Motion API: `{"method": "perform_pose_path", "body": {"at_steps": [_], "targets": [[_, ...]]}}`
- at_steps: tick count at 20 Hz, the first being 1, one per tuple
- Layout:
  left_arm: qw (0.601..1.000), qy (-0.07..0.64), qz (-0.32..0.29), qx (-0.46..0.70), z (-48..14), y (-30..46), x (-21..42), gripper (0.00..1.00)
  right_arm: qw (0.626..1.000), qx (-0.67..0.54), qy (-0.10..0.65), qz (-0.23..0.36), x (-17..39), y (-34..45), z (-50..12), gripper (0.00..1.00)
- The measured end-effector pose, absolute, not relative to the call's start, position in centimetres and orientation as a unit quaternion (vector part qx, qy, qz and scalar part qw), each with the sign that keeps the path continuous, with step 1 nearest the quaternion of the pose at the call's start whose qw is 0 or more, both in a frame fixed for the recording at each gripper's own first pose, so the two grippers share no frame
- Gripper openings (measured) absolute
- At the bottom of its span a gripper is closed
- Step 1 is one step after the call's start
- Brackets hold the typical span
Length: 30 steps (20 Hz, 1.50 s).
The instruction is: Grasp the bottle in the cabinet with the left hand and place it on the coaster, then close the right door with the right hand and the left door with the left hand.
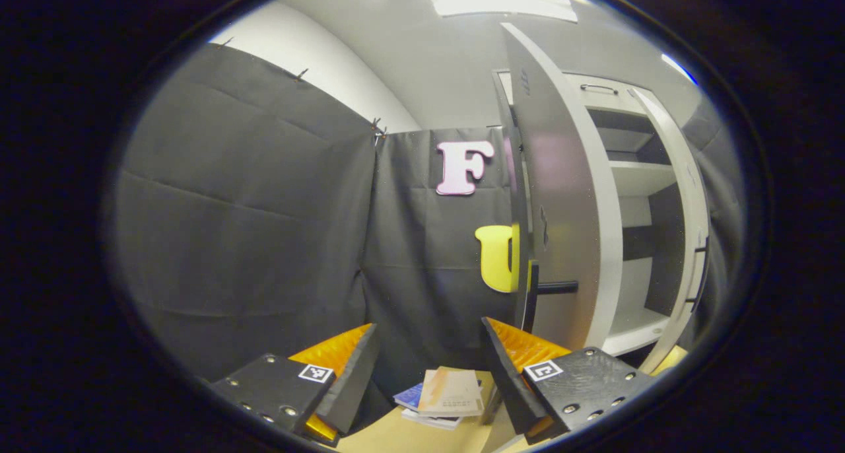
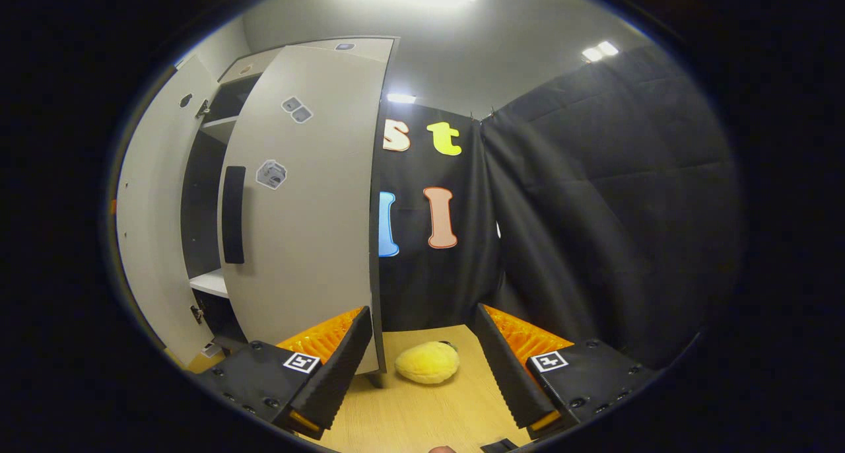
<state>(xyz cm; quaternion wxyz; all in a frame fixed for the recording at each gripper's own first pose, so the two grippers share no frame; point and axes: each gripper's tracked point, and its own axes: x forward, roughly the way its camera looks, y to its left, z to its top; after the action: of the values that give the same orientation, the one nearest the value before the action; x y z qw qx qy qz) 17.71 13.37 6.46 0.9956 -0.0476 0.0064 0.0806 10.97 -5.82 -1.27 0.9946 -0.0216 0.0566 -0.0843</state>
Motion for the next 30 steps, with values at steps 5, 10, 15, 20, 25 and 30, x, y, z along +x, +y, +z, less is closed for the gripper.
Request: {"method": "perform_pose_path", "body": {"at_steps": [5,10,15,20,25,30], "targets": [[0.998,-0.002,0.033,-0.057,7.2,8.8,17.0,0.96,0.996,-0.022,0.060,-0.060,11.4,-4.1,-1.6,1.00],[0.997,-0.014,0.005,-0.082,7.5,5.2,17.2,0.96,0.997,-0.032,0.055,-0.051,11.0,-3.9,-1.5,1.00],[0.993,-0.010,-0.020,-0.114,7.6,1.8,17.4,0.96,0.995,-0.021,0.069,-0.063,10.0,-5.5,-2.2,1.00],[0.991,-0.012,-0.054,-0.121,7.7,-2.5,18.4,0.89,0.994,0.002,0.079,-0.074,9.3,-6.6,-2.7,1.00],[0.991,-0.016,-0.083,-0.105,7.6,-7.6,20.7,0.89,0.992,0.025,0.095,-0.074,8.6,-6.7,-4.1,1.00],[0.992,-0.021,-0.084,-0.094,7.9,-8.2,21.4,0.89,0.991,0.038,0.110,-0.062,8.6,-5.8,-5.0,0.99]]}}
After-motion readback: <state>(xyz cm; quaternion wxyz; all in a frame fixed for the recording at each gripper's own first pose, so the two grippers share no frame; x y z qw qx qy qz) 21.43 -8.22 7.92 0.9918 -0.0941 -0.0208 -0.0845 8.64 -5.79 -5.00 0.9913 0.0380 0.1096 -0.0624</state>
